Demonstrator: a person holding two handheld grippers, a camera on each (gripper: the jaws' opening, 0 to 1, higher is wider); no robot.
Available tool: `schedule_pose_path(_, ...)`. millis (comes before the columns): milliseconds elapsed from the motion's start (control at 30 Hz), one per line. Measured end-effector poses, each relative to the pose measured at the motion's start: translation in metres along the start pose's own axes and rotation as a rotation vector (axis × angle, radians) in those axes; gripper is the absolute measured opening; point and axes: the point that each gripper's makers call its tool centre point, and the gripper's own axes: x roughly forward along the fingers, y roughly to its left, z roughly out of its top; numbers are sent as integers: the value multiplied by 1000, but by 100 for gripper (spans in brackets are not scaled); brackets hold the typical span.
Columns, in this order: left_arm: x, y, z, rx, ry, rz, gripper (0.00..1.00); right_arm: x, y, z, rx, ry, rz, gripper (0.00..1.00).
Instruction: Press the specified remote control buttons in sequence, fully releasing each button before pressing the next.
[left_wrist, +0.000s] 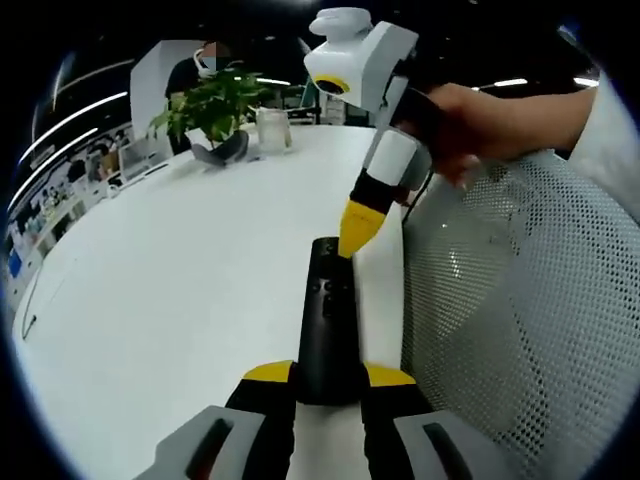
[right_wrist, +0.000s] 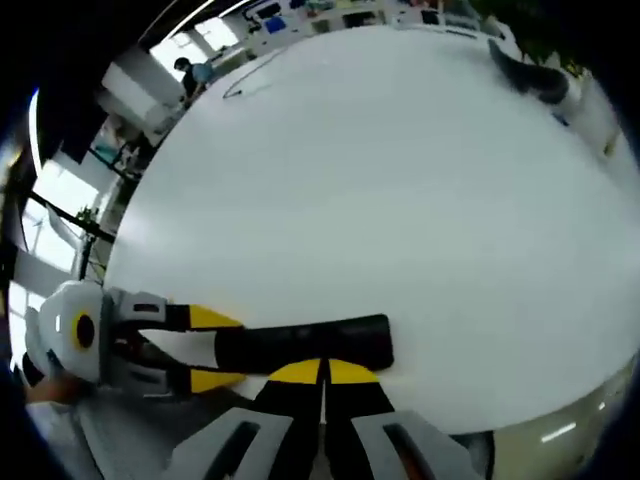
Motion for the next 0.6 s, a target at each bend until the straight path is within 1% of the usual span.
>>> schedule_pose_path(200, 0, -1, 0, 6, -8, -2, 24, 4, 6, -4, -40, 9, 7, 0)
schedule_pose_path(233, 0, 0, 0, 6, -10, -2, 24, 5, 5, -2, -58, 2, 0, 0)
schedule_pose_path(267, 0, 0, 0, 6, -14, -5, 24, 7, 4, -3, -77, 7, -17, 0)
schedule_pose_path(333, 1, 0, 0, 10, -19, -8, 24, 7, 5, -3, -96, 14, -27, 0)
schedule_pose_path(400, 1, 0, 0, 11, -20, -8, 24, 8, 3, -3, -98, 11, -32, 0)
schedule_pose_path(500, 2, -1, 0, 37, -15, -9, 24, 8, 1, -4, -100, 14, -34, 0)
schedule_pose_path(600, 4, 0, 1, 37, -19, -13, 24, 9, -2, -4, -65, 20, -27, 0)
